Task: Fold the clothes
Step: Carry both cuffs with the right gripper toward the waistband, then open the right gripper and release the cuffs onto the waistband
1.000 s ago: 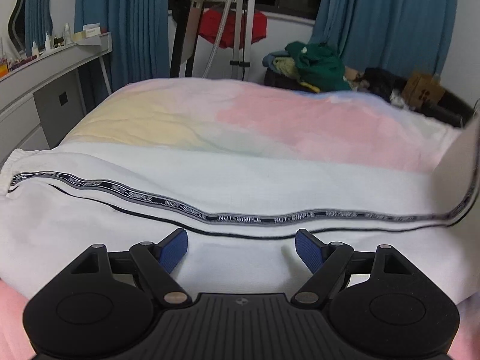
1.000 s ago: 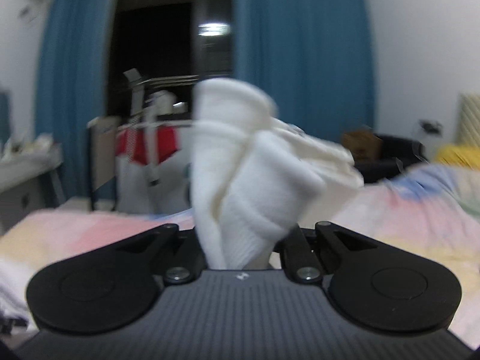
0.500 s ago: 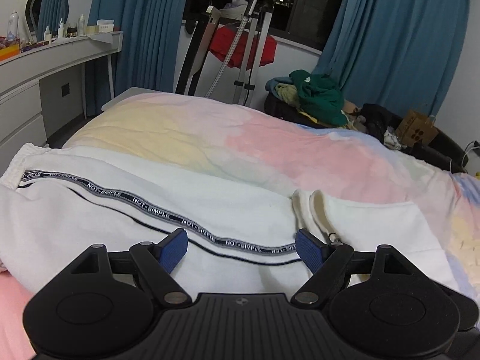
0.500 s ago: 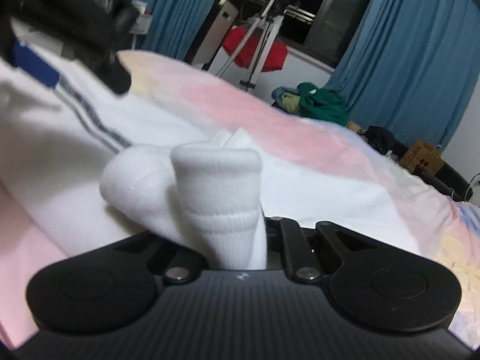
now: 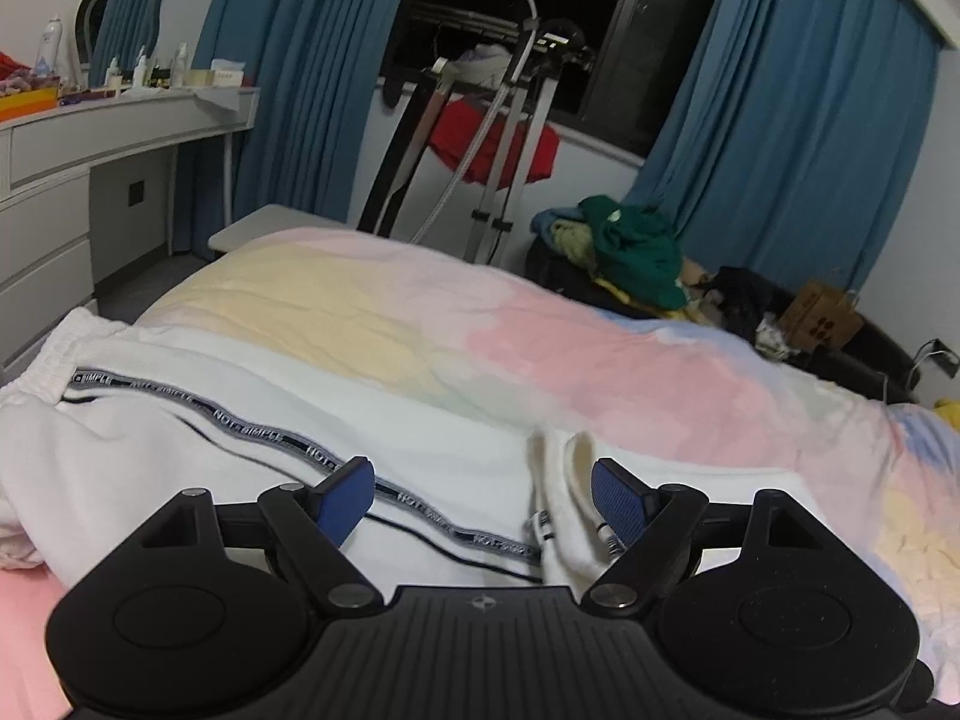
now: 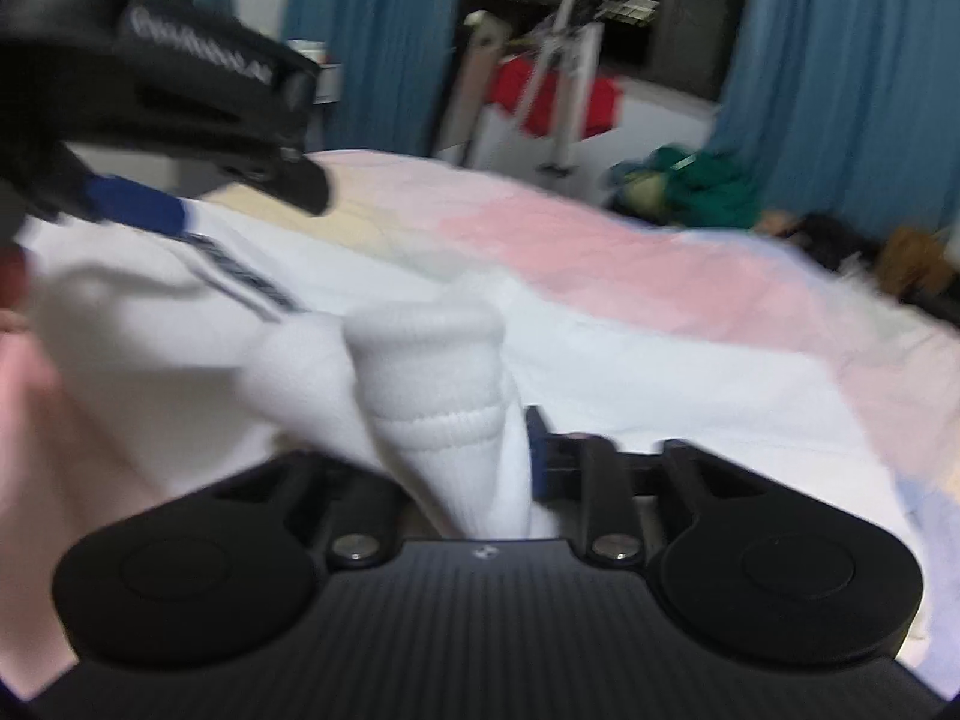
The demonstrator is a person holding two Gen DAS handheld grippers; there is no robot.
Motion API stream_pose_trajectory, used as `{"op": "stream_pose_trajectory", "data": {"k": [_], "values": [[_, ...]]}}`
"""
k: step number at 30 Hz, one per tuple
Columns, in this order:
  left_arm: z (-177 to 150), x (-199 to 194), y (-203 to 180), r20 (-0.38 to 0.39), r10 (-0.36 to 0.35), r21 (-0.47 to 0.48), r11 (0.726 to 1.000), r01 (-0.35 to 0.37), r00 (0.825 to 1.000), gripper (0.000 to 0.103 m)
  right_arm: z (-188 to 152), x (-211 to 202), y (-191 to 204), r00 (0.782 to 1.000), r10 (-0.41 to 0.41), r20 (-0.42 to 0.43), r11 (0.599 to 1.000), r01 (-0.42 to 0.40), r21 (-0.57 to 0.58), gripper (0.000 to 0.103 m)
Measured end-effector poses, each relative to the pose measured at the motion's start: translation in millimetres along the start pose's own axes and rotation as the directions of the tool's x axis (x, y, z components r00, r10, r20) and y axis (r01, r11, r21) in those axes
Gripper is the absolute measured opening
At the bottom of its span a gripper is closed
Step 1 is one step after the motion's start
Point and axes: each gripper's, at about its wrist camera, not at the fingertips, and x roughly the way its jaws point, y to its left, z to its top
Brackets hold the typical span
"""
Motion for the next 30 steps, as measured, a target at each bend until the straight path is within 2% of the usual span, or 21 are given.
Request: {"op": "stream_pose_trajectory", "data": {"k": [2,4,12,14,20,22,26,30], "values": [[-1.4,-5.0,-5.8,0.014,-0.001,0.034,0.999,0.0,1.0,0.081,0.5,-17.0,-6.5,0.994,0.112,-0.019,0.994,-0.111,0.022,0.065],[-6.3,-10.7,-13.8,0.025,-0.018,0.067,0.998,0.017,1.0,0.081,-0.2,-37.9,-11.6,0.983,0.182,-0.019,0.983,-0.181,0.036,0.068],[-37.2,-19.0,-52.2,0.022,-0.09,0.174,0.981,0.085,0.996,0.081,9.7,-69.2,-96.3,0.99,0.114,0.088,0.969,-0.13,0.209,0.068],[-47.1,-14.1,-63.3,0.02,-0.073,0.224,0.972,0.066,0.997,0.081,4.8,-58.5,-111.3,0.997,0.038,0.06,0.968,-0.052,0.245,0.068],[-71.3,22.6,-73.5,-0.078,0.026,0.272,0.962,-0.004,0.997,0.082,-12.5,-32.9,-138.1,0.996,-0.082,0.036,0.943,0.066,0.327,0.068],[-76.7,28.7,-74.5,-0.086,0.056,0.297,0.955,-0.028,0.995,0.085,-19.0,-28.1,-143.1,0.996,-0.083,0.028,0.929,0.068,0.365,0.068],[-79.7,34.0,-73.8,-0.092,0.077,0.293,0.955,-0.047,0.993,0.088,-25.0,-20.5,-153.2,0.998,-0.061,-0.016,0.911,0.062,0.408,0.068],[-81.2,36.7,-71.3,-0.097,0.089,0.285,0.957,-0.058,0.991,0.09,-32.4,-23.4,-160.6,0.998,-0.057,-0.023,0.893,0.062,0.446,0.068]]}}
